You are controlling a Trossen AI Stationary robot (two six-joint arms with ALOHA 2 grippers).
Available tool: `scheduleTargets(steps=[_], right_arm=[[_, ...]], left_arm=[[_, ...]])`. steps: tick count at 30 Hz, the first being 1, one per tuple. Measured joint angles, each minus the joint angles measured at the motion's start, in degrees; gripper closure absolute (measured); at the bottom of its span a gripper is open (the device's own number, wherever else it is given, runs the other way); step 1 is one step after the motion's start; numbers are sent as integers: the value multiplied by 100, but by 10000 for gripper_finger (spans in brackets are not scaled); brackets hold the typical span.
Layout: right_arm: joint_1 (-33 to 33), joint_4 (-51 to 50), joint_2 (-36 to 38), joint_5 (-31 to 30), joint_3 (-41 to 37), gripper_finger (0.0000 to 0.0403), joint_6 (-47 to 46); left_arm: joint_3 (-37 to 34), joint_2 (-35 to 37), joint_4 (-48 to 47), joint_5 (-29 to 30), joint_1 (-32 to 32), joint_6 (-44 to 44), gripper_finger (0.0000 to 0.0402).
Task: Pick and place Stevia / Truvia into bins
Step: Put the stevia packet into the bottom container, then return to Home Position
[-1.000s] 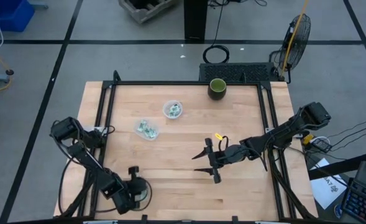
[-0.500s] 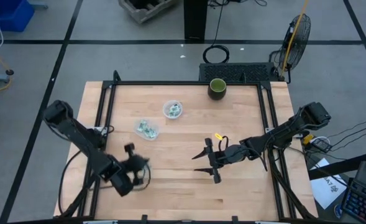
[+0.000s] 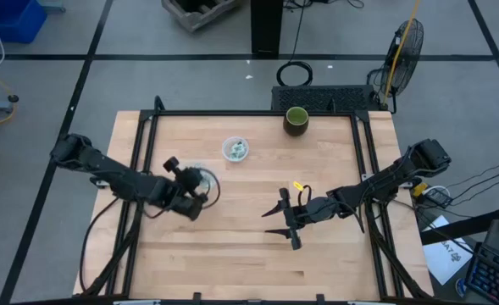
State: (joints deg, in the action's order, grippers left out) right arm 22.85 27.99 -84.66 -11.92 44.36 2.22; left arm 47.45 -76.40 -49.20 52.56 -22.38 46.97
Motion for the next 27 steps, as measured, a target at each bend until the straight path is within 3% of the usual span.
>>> scheduleTargets(steps=[7,14,21,27], right_arm=[[0,-5,0,0,0,193,0],[0,-24,0,0,0,193,-2],[0,-33,0,0,0,193,-145],[4,-90,0,-150,2,196,-133]], left_arm=[[-350,0,-7,-346,1034,-5,380],[-540,0,704,-370,1378,-182,353],[-540,2,1881,-427,1006,-658,340],[-540,2,3671,-1382,269,-2039,339]])
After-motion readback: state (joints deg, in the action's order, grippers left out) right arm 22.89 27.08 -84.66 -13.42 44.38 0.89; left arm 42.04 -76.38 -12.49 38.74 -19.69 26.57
